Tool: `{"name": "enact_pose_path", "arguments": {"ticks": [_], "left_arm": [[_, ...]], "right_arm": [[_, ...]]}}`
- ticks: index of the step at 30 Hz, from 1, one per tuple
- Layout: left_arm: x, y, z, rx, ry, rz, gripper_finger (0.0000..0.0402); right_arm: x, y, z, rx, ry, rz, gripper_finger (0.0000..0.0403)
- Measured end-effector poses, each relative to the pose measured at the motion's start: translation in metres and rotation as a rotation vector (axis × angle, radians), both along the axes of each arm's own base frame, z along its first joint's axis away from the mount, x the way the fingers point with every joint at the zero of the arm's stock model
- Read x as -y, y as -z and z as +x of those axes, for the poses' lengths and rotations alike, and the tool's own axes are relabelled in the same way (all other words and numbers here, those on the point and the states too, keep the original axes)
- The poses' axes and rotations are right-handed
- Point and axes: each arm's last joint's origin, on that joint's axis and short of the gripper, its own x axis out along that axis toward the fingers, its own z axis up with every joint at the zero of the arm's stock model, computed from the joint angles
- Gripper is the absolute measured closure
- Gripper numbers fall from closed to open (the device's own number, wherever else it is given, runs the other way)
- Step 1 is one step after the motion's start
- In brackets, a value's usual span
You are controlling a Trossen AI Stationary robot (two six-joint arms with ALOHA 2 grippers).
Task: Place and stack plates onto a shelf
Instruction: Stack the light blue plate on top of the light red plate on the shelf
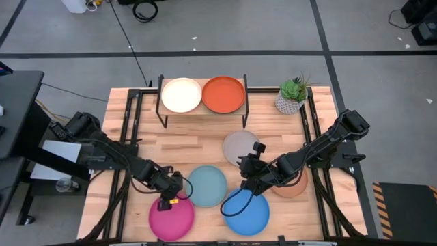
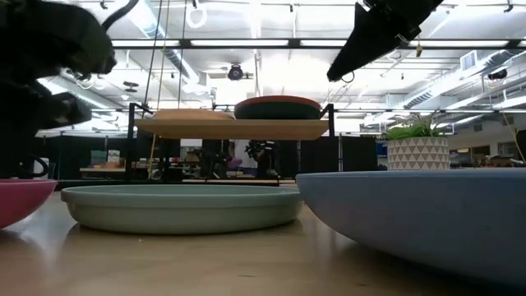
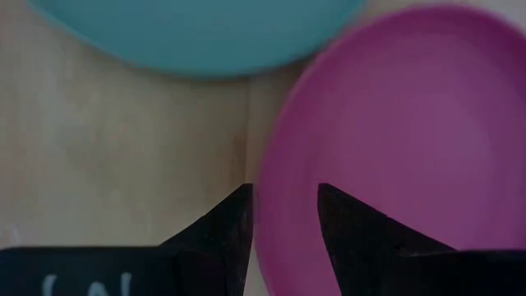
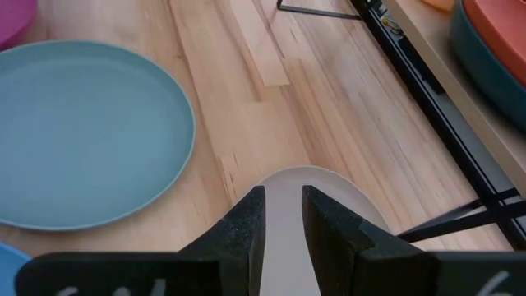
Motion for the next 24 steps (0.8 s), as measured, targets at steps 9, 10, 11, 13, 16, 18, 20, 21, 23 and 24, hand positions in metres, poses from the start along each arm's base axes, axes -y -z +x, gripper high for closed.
{"name": "enact_pose_path", "arguments": {"ticks": [9,10,11,13,16,18,20,21,23,24], "left_arm": [[-0.017,-0.001,0.014,0.070,-0.105,0.075,0.0258],[-0.021,-0.001,0.016,0.077,-0.158,0.081,0.0258],[-0.025,-0.001,0.019,0.079,-0.212,0.078,0.0258],[-0.031,0.003,0.026,0.084,-0.313,0.062,0.0258],[-0.036,0.011,0.032,0.064,-0.398,0.052,0.0258],[-0.039,0.017,0.036,0.046,-0.411,0.060,0.0258],[-0.042,0.022,0.038,0.035,-0.416,0.071,0.0258],[-0.043,0.023,0.039,0.031,-0.420,0.071,0.0258],[-0.044,0.024,0.041,0.038,-0.413,0.071,0.0258],[-0.044,0.024,0.042,0.050,-0.409,0.066,0.0258]], "right_arm": [[0.000,0.000,0.001,0.007,-0.002,0.002,0.0314],[0.000,-0.001,0.001,0.009,-0.001,0.003,0.0314],[0.000,-0.001,0.001,0.010,-0.003,0.002,0.0314],[0.000,-0.001,0.002,0.013,-0.003,0.002,0.0314],[0.000,-0.002,0.003,0.020,-0.008,0.003,0.0314],[-0.001,-0.002,0.003,0.020,-0.016,-0.003,0.0314],[-0.001,-0.002,0.004,0.022,-0.021,-0.005,0.0314],[-0.001,-0.002,0.003,0.017,-0.027,-0.011,0.0314],[-0.001,-0.002,0.004,0.016,-0.033,-0.016,0.0314],[-0.001,-0.002,0.004,0.014,-0.034,-0.018,0.0314]]}}
